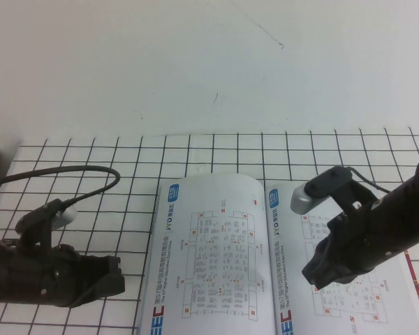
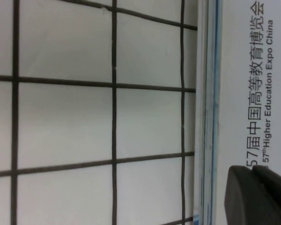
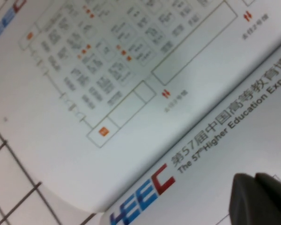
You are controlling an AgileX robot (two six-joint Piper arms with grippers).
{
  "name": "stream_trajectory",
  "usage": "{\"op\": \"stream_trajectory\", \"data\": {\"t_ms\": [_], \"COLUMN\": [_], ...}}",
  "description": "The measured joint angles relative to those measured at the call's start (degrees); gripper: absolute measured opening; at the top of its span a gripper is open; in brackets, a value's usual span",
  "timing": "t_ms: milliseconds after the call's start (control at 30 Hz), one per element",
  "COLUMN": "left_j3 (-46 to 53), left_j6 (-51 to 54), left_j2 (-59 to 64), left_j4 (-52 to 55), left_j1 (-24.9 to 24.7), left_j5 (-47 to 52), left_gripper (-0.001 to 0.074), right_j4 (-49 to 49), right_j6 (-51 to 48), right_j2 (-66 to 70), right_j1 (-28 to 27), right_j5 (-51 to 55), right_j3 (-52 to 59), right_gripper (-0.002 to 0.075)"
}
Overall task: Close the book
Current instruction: 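Close the open booklet and leave it lying on the table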
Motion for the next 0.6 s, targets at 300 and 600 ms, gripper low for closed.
{"op": "stream_trajectory", "data": {"t_ms": [300,600], "left_j3": [-0.10,-0.18], "left_j6": [12.12,22.08], "left_j2": [9.02,17.07], "left_j4": [-14.36,-29.54], "left_j1": [0.00,-0.95], "left_j5": [0.00,8.20], "left_gripper": [-0.0004,-0.0004], "right_j4": [0.00,0.00], "right_j6": [-0.44,-0.58], "right_j2": [7.29,7.79], "right_j1": [0.00,0.00], "right_j5": [-3.35,-3.47], "right_j3": [-0.08,-0.24], "right_gripper": [-0.0003,-0.0003]}}
